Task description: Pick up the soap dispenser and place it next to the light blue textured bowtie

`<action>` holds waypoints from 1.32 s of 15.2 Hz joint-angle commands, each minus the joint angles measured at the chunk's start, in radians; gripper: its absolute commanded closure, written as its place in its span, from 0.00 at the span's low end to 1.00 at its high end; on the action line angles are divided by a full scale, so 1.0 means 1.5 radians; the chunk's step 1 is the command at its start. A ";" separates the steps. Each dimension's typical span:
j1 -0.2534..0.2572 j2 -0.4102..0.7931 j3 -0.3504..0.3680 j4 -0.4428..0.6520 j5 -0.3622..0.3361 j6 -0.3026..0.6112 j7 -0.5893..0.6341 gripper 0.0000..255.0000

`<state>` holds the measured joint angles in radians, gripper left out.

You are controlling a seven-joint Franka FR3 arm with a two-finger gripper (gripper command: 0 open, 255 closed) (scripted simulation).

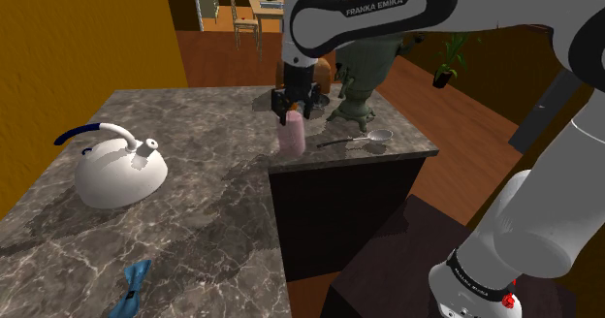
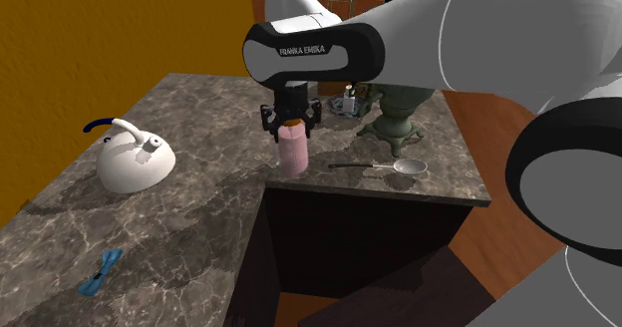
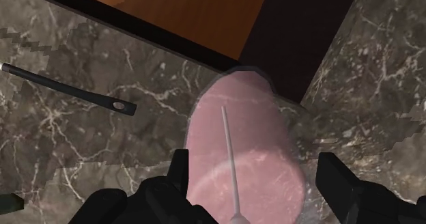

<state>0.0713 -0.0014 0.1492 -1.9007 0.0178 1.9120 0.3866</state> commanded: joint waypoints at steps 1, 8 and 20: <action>0.000 -0.001 0.000 0.018 0.000 -0.019 0.001 1.00; 0.000 -0.005 0.000 0.077 0.000 -0.081 0.001 1.00; 0.000 0.008 0.000 0.200 -0.002 -0.192 0.004 1.00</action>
<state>0.0721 0.0072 0.1501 -1.6175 0.0154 1.6374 0.3931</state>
